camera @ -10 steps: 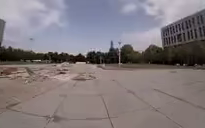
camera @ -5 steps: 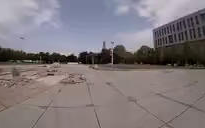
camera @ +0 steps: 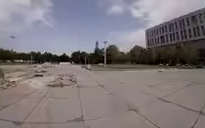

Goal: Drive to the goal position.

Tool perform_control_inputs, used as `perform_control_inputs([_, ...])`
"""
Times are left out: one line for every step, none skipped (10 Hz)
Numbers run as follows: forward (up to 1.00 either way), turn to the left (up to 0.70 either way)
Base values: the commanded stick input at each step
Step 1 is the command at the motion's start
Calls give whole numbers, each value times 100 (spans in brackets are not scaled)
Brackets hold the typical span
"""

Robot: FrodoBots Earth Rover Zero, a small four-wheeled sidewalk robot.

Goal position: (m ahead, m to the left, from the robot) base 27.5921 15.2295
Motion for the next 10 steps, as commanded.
perform_control_inputs([100, 0])
perform_control_inputs([100, 0])
perform_control_inputs([100, 0])
perform_control_inputs([100, 0])
perform_control_inputs([100, 0])
perform_control_inputs([100, 0])
perform_control_inputs([100, 0])
perform_control_inputs([100, 0])
perform_control_inputs([100, 0])
perform_control_inputs([100, 0])
